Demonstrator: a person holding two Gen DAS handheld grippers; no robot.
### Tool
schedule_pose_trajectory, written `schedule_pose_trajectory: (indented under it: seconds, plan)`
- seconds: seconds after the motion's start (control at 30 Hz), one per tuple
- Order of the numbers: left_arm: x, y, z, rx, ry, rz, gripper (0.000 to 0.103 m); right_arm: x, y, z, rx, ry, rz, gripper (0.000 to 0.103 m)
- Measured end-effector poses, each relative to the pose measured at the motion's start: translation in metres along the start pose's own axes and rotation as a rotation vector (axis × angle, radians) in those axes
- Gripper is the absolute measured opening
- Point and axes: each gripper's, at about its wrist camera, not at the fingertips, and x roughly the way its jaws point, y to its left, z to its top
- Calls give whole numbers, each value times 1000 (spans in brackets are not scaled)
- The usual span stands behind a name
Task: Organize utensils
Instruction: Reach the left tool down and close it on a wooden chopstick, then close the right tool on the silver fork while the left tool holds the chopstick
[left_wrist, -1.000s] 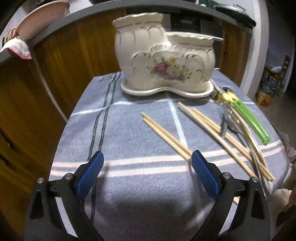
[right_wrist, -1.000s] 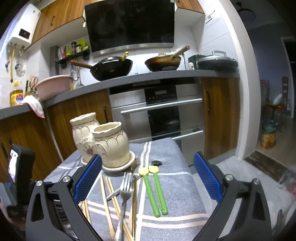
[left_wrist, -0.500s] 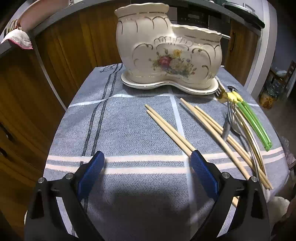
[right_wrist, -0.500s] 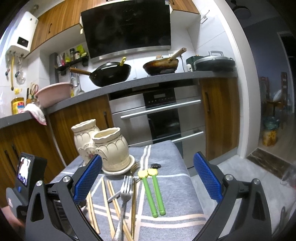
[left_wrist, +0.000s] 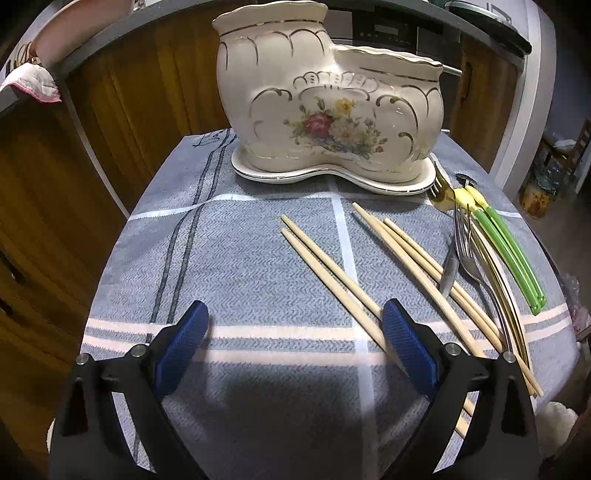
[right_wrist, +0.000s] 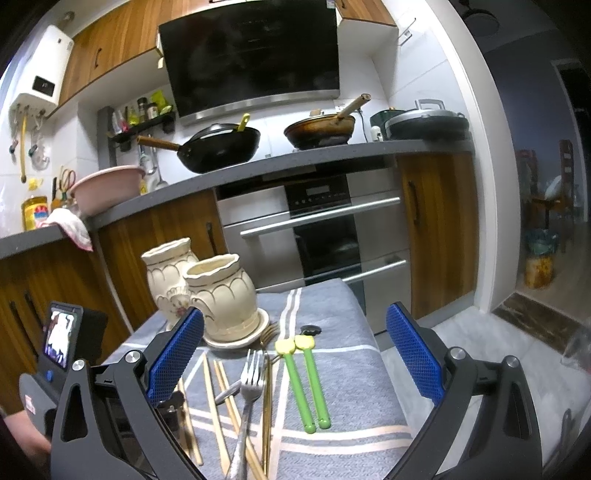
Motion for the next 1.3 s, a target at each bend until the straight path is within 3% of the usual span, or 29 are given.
schedule_pose_trajectory:
  seconds: [0.2,0.3,0.4,0.53,0.73,0.87,0.97,1.0,1.03,1.07,1.13,1.2,1.27,1.3]
  plan:
    - [-1,7,-6,-15,36,-9,91,0,-1,1,9,-3,4,98]
    - [-1,1,-5,16,30,-10,83,0,-1,1,12,-2,11,98]
    - [-2,-1,-2,38,33,-58,61,-1,-1,2,5,-5,11,98]
    - [-2,1,3,77,49,-122,18,-1,-4,2,18,-5,8,98]
    - [0,20,9,84,85,-224,12,1,-3,1,17,0,12,98]
    - [-2,22,11,173,104,-213,9,1,-2,0,12,4,13,98]
    - [-2,25,12,176,128,-196,11,1,-1,-1,14,3,12,98]
    - [-1,25,11,165,137,-191,14,1,-2,0,13,3,12,98]
    - [-1,27,9,145,144,-197,24,1,-2,-1,13,6,13,98]
    - [-1,28,8,135,144,-202,42,2,-1,-2,11,9,14,98]
    - [-3,26,4,129,137,-191,49,2,1,-3,4,11,15,98]
    - [-3,22,3,164,117,-185,39,2,2,-4,-2,10,15,98]
    - [-5,21,4,184,111,-187,13,3,1,-4,-3,12,13,98]
    - [-4,21,5,196,112,-189,12,3,1,-4,1,13,11,98]
